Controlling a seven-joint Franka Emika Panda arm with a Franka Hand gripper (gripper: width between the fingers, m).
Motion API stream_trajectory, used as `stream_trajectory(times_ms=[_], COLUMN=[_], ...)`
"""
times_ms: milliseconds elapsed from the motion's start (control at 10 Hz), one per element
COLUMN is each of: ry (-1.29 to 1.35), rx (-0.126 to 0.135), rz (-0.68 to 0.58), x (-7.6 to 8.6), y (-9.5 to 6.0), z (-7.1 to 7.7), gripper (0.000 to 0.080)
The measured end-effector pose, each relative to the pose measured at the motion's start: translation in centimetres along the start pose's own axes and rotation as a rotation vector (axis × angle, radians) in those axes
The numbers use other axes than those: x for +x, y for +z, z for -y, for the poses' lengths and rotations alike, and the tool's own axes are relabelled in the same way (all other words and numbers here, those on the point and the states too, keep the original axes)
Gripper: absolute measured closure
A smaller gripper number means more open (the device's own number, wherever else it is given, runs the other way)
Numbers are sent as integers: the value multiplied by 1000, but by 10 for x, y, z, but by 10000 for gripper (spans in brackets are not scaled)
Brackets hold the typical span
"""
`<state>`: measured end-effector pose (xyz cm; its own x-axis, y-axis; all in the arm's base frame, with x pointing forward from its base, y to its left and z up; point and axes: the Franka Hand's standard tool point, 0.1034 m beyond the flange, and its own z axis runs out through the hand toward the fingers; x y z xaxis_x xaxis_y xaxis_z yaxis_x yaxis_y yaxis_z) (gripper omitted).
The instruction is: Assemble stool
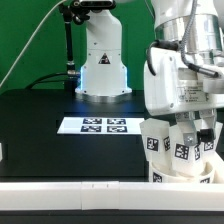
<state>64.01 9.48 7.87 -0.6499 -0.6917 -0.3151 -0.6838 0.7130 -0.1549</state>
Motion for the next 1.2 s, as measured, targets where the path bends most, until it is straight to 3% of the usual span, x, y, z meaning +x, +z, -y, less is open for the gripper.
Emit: stream_trajectory(times_ms=[100,300,400,500,700,900,1200], ry=[17,-82,-163,-223,-268,-415,-1001], rx=[-1,0,-9,-28,-19,-14,-46], rz=[3,5,21,42,69,62,32], x=[0,-1,-7,-15,-27,-24,-16], y=[0,-2,-14,-28,-41,-38,-37], z=[0,1,5,6,7,8,12], gripper=[456,230,230,164,154,151,151])
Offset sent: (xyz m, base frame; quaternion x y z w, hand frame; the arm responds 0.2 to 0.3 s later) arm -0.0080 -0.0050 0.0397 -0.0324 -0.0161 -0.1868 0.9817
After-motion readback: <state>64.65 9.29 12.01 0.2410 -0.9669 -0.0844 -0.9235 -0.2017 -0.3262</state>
